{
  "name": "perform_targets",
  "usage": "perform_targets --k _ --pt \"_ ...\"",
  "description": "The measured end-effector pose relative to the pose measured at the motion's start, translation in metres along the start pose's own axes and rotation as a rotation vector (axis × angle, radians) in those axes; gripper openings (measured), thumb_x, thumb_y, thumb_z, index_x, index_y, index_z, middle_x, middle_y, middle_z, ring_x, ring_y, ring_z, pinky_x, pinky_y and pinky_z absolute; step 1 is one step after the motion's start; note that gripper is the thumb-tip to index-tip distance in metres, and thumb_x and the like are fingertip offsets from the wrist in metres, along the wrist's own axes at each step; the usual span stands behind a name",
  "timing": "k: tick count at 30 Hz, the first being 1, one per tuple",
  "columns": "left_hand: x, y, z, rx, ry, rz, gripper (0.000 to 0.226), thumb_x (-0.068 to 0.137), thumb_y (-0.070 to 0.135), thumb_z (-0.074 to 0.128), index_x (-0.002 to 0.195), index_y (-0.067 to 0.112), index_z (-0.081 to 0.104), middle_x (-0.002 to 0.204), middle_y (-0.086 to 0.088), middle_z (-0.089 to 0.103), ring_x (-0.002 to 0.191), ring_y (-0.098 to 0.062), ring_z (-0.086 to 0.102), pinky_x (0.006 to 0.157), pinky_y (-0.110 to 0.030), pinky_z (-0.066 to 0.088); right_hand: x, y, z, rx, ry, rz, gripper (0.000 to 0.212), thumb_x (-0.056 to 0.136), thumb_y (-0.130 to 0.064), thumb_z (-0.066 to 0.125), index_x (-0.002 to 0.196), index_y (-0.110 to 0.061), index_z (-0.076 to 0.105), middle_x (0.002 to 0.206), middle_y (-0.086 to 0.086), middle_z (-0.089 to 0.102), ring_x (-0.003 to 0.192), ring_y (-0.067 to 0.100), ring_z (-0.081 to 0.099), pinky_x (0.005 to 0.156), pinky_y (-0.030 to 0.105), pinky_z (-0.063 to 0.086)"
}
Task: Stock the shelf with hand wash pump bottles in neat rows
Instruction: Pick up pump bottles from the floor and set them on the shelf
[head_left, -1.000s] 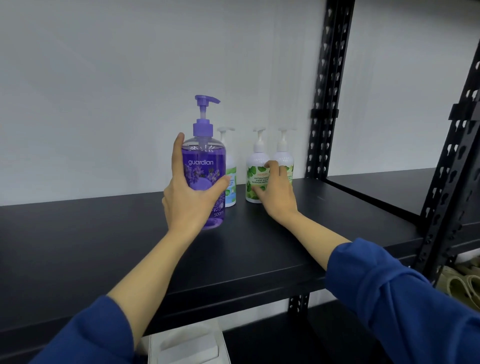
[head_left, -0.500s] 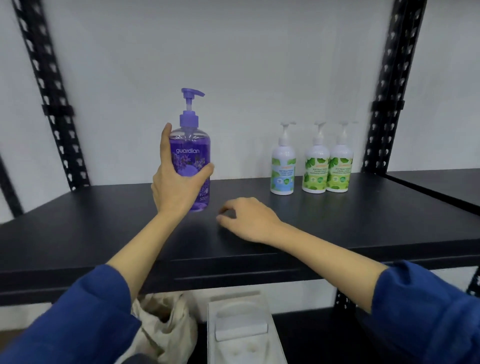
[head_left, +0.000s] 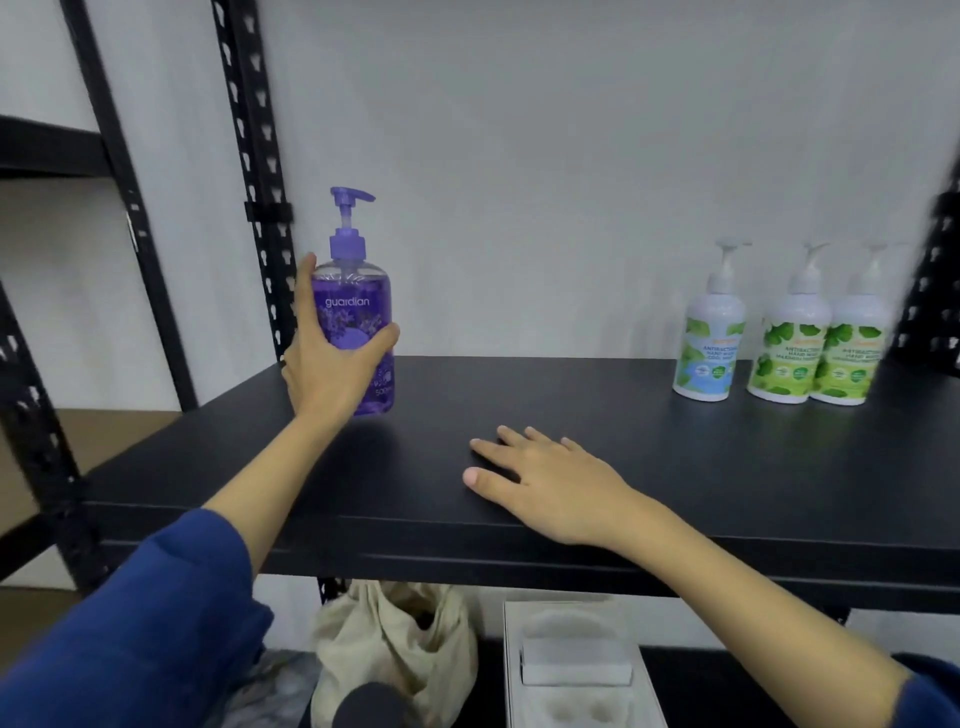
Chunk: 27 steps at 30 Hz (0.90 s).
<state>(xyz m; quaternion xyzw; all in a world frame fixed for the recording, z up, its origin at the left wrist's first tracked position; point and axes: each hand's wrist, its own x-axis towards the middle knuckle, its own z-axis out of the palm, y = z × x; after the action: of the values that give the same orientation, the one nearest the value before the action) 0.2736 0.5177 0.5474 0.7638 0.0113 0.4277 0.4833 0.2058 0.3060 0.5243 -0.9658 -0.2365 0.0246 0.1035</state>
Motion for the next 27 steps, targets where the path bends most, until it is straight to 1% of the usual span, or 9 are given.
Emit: perform_targets --k 3,7,10,14,17,20,22,24,27 --pt "0.004 -0.005 0.007 -0.041 -0.051 0.008 0.093 0.075 0.031 0.078 0.144 0.043 0.018 0.126 0.010 0.050 0.105 -0.014 0.051 0.103 -0.045 0.040 -0.001 -0.001 0.000 0.005 0.009 0.010 0.058 0.096 -0.060 0.020 0.149 -0.038 0.017 0.159 -0.006 0.008 0.147 0.017 0.006 0.117 0.040 0.006" --pt "0.007 -0.008 0.019 -0.125 -0.120 -0.002 0.089 0.076 0.024 0.078 0.143 0.037 0.021 0.113 0.017 0.043 0.101 -0.009 0.049 0.094 -0.032 0.039 -0.001 -0.002 0.000 0.007 -0.001 0.020 0.058 0.095 -0.061 0.020 0.149 -0.039 0.017 0.159 -0.007 0.008 0.147 0.016 0.005 0.117 0.040 0.006" --pt "0.014 -0.013 0.029 -0.186 -0.171 0.012 0.087 0.076 0.018 0.078 0.142 0.032 0.022 0.118 0.013 0.044 0.101 -0.008 0.053 0.087 -0.029 0.045 -0.001 -0.003 -0.001 0.015 0.001 0.023 0.058 0.095 -0.061 0.021 0.148 -0.039 0.018 0.159 -0.007 0.008 0.147 0.016 0.006 0.117 0.040 0.007" --pt "0.022 -0.021 0.046 -0.245 -0.247 0.022 0.090 0.075 0.018 0.079 0.140 0.035 0.018 0.131 0.005 0.045 0.113 -0.016 0.055 0.080 -0.021 0.048 -0.001 -0.003 -0.001 0.018 -0.004 0.026 0.057 0.095 -0.061 0.022 0.148 -0.039 0.018 0.159 -0.007 0.009 0.147 0.016 0.007 0.117 0.040 0.007" --pt "0.025 -0.026 0.050 -0.261 -0.316 0.014 0.099 0.073 0.027 0.080 0.141 0.043 0.010 0.143 0.000 0.037 0.123 -0.018 0.049 0.092 -0.030 0.048 -0.001 -0.003 -0.002 0.023 -0.004 0.027 0.057 0.095 -0.061 0.022 0.148 -0.040 0.018 0.159 -0.007 0.009 0.147 0.016 0.006 0.117 0.040 0.007" --pt "0.026 -0.031 0.042 -0.153 -0.433 0.042 0.129 0.056 0.040 0.089 0.138 0.057 -0.008 0.150 0.001 0.027 0.131 -0.016 0.040 0.104 -0.037 0.038 -0.001 -0.002 -0.002 0.028 -0.005 0.028 0.057 0.095 -0.061 0.022 0.148 -0.040 0.019 0.159 -0.008 0.009 0.146 0.015 0.007 0.118 0.040 0.008" --pt "0.025 -0.036 0.038 -0.101 -0.505 0.067 0.139 0.057 0.025 0.091 0.136 0.055 -0.019 0.150 0.004 0.026 0.132 -0.014 0.038 0.104 -0.033 0.035 -0.001 -0.002 -0.002 0.026 -0.005 0.029 0.057 0.095 -0.061 0.022 0.148 -0.041 0.019 0.159 -0.008 0.009 0.146 0.015 0.007 0.118 0.040 0.008" --pt "0.023 -0.039 0.036 -0.103 -0.529 0.077 0.136 0.063 0.009 0.086 0.137 0.052 -0.020 0.144 0.012 0.030 0.128 -0.010 0.041 0.099 -0.027 0.036 -0.001 -0.002 -0.002 0.024 -0.005 0.030 0.057 0.095 -0.061 0.022 0.148 -0.041 0.019 0.159 -0.009 0.009 0.146 0.014 0.007 0.117 0.039 0.008" --pt "0.022 -0.039 0.035 -0.116 -0.532 0.075 0.131 0.067 0.005 0.083 0.136 0.054 -0.017 0.138 0.016 0.033 0.124 -0.007 0.042 0.096 -0.026 0.038 -0.001 -0.003 -0.002 0.025 -0.006 0.030 0.057 0.095 -0.061 0.022 0.148 -0.041 0.018 0.159 -0.009 0.008 0.146 0.013 0.006 0.117 0.037 0.007"
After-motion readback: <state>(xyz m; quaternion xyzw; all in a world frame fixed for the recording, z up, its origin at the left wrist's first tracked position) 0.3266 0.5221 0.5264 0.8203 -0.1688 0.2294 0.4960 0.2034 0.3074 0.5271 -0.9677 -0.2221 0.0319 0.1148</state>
